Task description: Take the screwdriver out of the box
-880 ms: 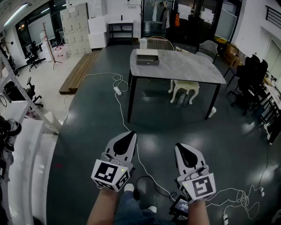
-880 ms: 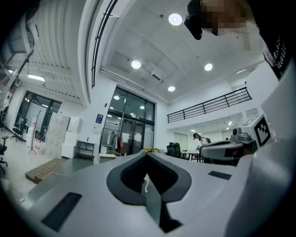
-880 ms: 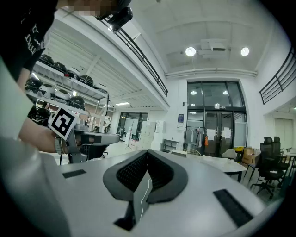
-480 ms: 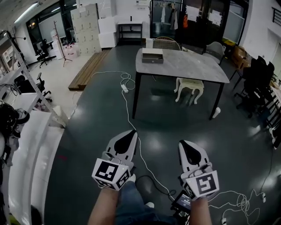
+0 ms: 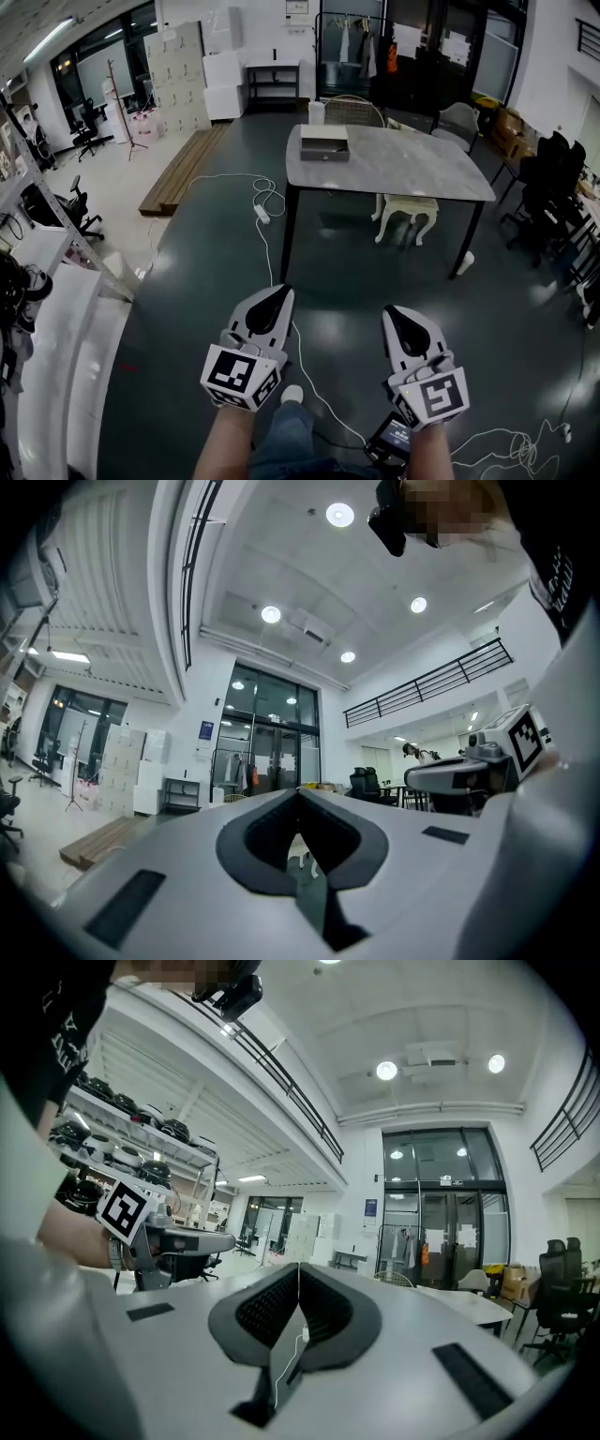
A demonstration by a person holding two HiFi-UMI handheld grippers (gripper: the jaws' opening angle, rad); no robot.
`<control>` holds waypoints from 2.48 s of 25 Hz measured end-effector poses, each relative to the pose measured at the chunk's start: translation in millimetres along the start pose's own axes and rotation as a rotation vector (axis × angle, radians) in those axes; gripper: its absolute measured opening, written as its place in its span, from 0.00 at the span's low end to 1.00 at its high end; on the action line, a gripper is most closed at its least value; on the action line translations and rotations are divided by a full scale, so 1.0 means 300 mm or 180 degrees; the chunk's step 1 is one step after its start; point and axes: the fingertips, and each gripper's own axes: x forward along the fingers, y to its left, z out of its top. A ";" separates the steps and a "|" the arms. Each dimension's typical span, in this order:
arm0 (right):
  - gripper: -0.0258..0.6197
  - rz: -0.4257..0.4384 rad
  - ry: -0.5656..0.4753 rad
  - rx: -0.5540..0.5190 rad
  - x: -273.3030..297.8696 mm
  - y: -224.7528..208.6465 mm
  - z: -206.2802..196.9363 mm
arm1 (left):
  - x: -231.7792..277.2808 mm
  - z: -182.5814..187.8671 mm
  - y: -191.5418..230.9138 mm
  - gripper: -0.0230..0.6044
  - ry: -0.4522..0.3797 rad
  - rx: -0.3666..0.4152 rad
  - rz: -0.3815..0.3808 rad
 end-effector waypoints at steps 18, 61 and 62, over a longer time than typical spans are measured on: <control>0.08 -0.0143 0.0057 -0.0132 0.724 -0.227 0.008 | 0.541 -0.017 0.532 0.06 -0.0036 -0.0013 -0.0237; 0.08 -0.0071 0.0074 0.0177 1.712 -1.256 -0.273 | 1.856 -0.292 0.942 0.06 0.0418 -0.0102 -0.0126; 0.08 -0.0086 0.0083 0.0172 1.731 -1.274 -0.278 | 1.881 -0.296 0.959 0.06 0.0417 -0.0103 -0.0127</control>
